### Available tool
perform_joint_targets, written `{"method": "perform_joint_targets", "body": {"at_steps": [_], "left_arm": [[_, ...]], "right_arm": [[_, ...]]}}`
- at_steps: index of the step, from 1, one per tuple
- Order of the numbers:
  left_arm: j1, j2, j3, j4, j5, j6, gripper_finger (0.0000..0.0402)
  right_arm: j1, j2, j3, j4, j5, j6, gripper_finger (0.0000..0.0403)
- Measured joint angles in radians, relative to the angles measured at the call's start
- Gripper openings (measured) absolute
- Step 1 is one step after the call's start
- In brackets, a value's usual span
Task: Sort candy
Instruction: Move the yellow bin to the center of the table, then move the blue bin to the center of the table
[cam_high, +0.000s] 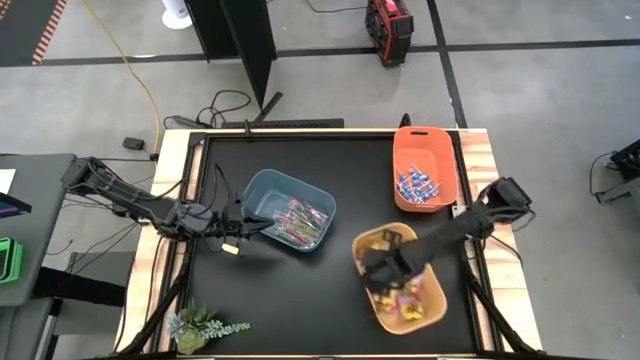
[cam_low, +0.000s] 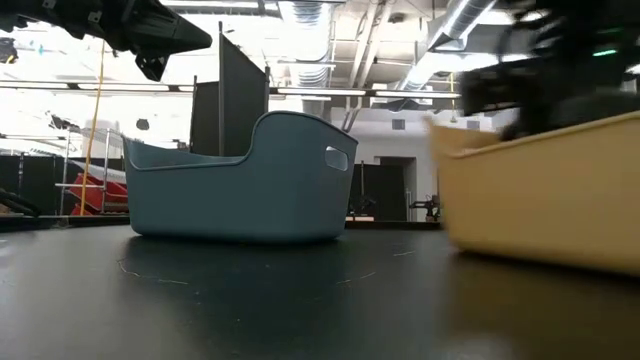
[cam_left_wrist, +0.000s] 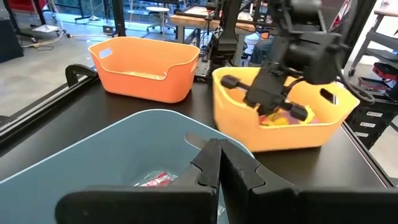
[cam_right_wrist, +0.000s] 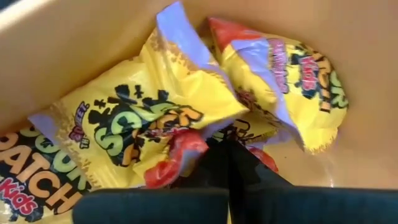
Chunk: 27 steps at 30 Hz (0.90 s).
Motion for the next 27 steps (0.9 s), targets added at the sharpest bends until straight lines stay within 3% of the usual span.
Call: {"method": "perform_joint_targets", "body": {"at_steps": [5, 11, 21, 24, 27], "left_arm": [[0.000, 0.000, 0.000, -0.004, 0.000, -0.001, 0.0000], [0.000, 0.000, 0.000, -0.011, 0.000, -0.008, 0.0000], [0.000, 0.008, 0.001, -0.142, 0.001, -0.150, 0.0000], [0.000, 0.059, 0.001, -0.125, 0.001, -0.180, 0.0000], [0.002, 0.155, 0.001, -0.043, 0.003, -0.179, 0.0000]], "right_arm": [[-0.155, 0.000, 0.001, 0.150, 0.001, -0.166, 0.0006], [-0.275, -0.009, 0.001, 0.196, 0.004, -0.278, 0.0006], [-0.243, -0.180, 0.001, 0.177, 0.004, -0.333, 0.0006], [-0.219, -0.242, 0.001, 0.169, 0.007, -0.353, 0.0006], [-0.191, -0.305, 0.001, 0.160, 0.075, -0.385, 0.0006]]}}
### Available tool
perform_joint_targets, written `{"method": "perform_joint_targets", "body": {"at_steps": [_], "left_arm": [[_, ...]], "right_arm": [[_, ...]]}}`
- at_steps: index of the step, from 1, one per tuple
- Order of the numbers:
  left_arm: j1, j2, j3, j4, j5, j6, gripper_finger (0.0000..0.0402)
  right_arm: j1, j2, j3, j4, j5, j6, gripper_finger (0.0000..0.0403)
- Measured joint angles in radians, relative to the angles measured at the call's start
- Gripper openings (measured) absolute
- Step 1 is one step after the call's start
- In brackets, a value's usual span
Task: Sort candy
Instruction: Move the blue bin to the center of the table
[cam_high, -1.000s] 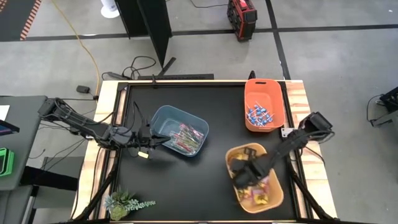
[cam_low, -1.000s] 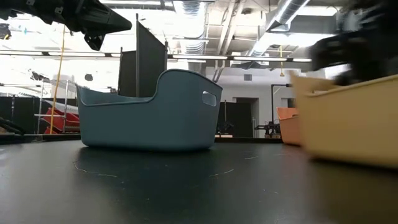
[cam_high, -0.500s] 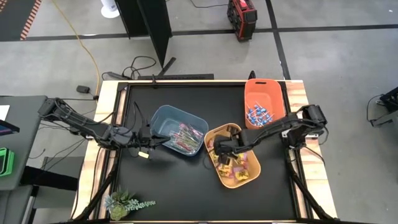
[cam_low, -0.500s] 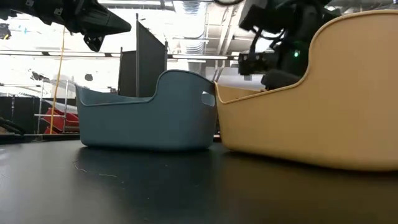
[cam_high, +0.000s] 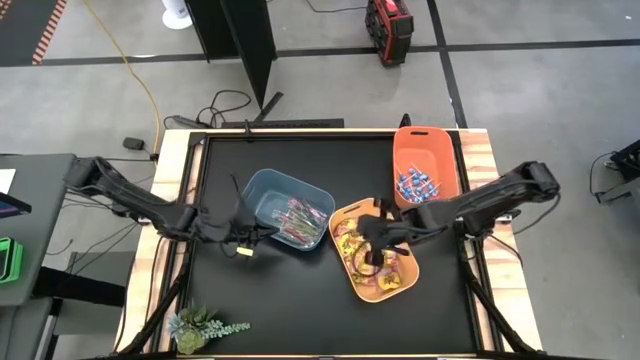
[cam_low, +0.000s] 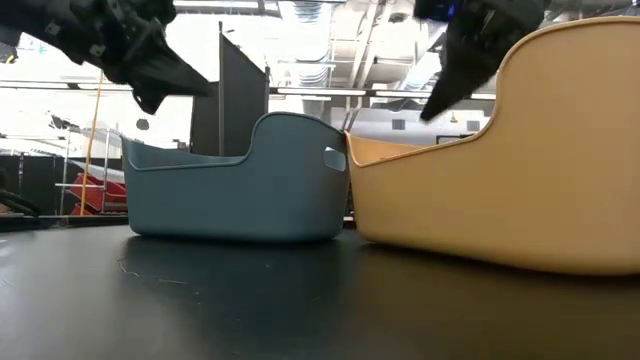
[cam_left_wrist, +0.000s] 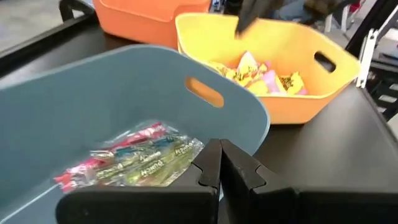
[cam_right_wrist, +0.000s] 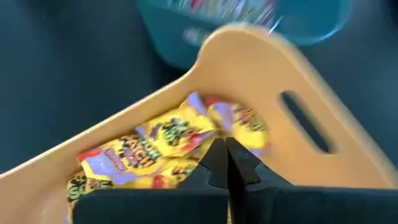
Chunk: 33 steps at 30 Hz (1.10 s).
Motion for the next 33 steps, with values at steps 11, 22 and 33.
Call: {"method": "perform_joint_targets", "body": {"at_steps": [11, 22, 33], "left_arm": [[-0.079, 0.223, 0.112, -0.016, 0.100, -0.088, 0.0000], [-0.209, 0.314, 0.128, -0.210, 0.091, -0.492, 0.0000], [-0.228, 0.352, 0.129, -0.479, 0.023, -0.768, 0.0000]], "right_arm": [[-0.088, -0.102, 0.001, 0.140, 0.136, -0.209, 0.0006], [-0.310, 0.017, 0.001, 0.343, -0.053, -0.361, 0.0006], [-0.426, 0.275, 0.233, 0.171, -0.156, -0.306, 0.0006]]}}
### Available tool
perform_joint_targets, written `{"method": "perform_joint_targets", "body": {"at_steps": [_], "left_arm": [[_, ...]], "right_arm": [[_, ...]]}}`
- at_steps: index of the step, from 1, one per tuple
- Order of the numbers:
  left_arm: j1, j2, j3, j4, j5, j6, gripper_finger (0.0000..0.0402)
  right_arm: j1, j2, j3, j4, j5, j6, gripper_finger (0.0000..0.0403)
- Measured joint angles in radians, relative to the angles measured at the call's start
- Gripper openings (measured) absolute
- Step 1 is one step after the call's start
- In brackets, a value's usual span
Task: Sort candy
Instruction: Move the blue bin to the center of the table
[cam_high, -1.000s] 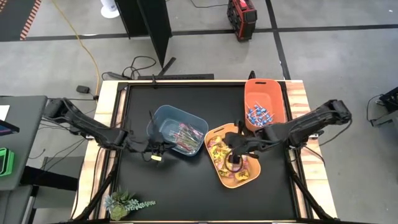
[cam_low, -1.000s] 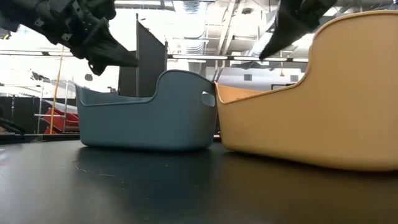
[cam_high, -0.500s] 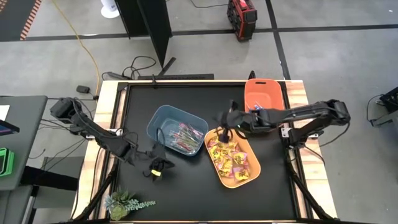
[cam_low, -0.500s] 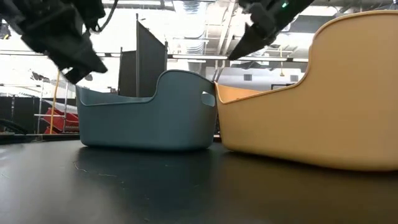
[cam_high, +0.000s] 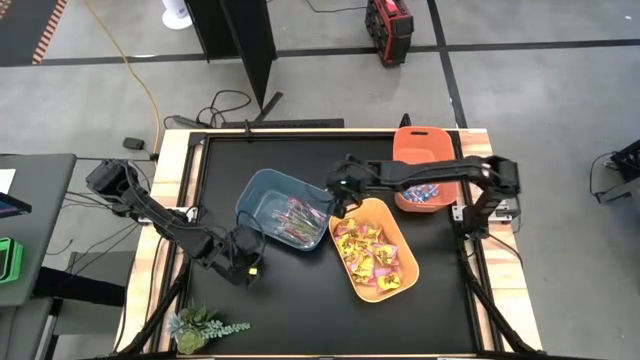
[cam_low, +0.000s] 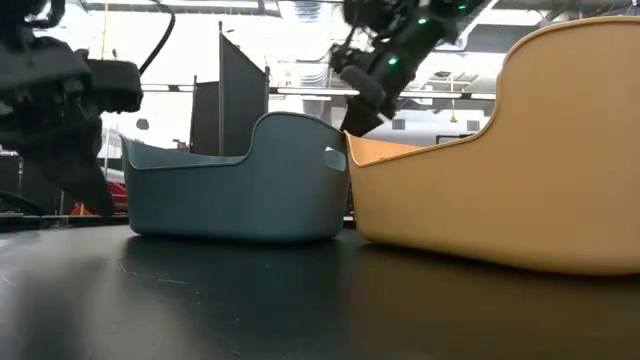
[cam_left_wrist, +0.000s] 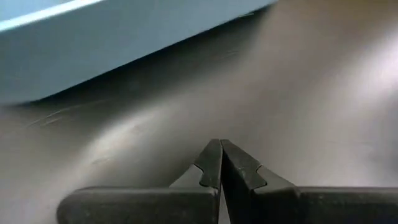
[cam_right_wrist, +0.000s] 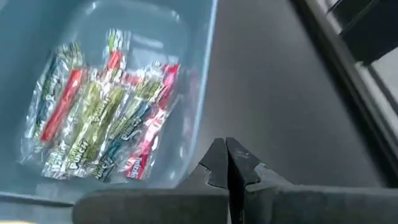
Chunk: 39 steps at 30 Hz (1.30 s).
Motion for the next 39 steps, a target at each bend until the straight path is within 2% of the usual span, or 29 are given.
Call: {"method": "perform_joint_targets", "body": {"at_steps": [4, 11, 20, 30, 39], "left_arm": [[0.012, 0.000, -0.001, -0.102, -0.035, -0.066, 0.0000], [0.048, 0.000, -0.001, -0.166, -0.141, -0.055, 0.0000], [0.130, 0.000, -0.002, -0.209, -0.201, 0.016, 0.0000], [0.186, 0.000, -0.002, -0.231, -0.208, 0.081, 0.0000], [0.163, -0.075, 0.000, -0.225, -0.115, 0.088, 0.0000]], "right_arm": [[-0.006, 0.095, 0.118, -0.102, -0.006, 0.007, 0.0006], [0.019, 0.204, 0.272, -0.237, -0.075, -0.012, 0.0006], [0.089, 0.227, 0.338, -0.278, -0.103, -0.060, 0.0006], [0.166, 0.227, 0.348, -0.301, -0.109, -0.074, 0.0006], [0.221, 0.227, 0.348, -0.353, -0.108, -0.065, 0.0006]]}}
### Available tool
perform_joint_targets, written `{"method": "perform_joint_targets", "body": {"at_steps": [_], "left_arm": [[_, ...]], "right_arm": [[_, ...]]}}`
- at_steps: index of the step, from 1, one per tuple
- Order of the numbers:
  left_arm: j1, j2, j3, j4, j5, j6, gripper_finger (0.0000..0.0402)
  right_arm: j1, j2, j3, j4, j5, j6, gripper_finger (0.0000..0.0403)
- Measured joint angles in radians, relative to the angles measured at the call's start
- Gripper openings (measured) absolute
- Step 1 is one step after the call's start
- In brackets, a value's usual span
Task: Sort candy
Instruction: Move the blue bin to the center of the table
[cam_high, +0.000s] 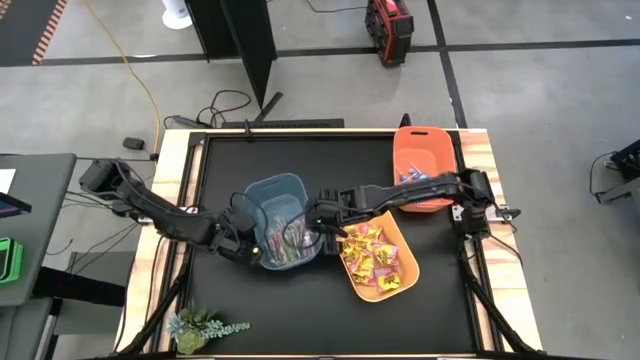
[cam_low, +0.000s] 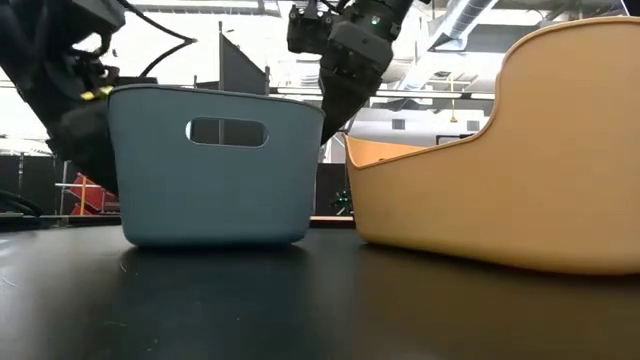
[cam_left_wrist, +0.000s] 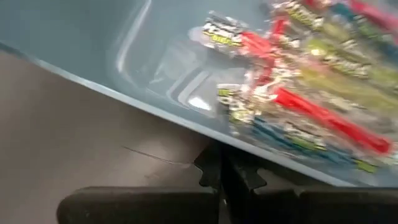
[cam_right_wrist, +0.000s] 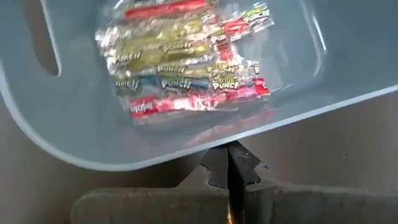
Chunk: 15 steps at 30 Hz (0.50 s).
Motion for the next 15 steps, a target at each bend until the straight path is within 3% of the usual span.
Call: {"method": "perform_joint_targets", "body": {"at_steps": [12, 15], "left_arm": [[-0.033, -0.140, 0.000, 0.000, 0.051, 0.073, 0.0000], [-0.034, -0.167, 0.000, 0.000, 0.060, 0.087, 0.0000]], "right_arm": [[0.096, 0.000, 0.000, -0.017, 0.004, -0.055, 0.0006], [0.110, -0.005, 0.000, -0.031, 0.047, -0.032, 0.0006]]}}
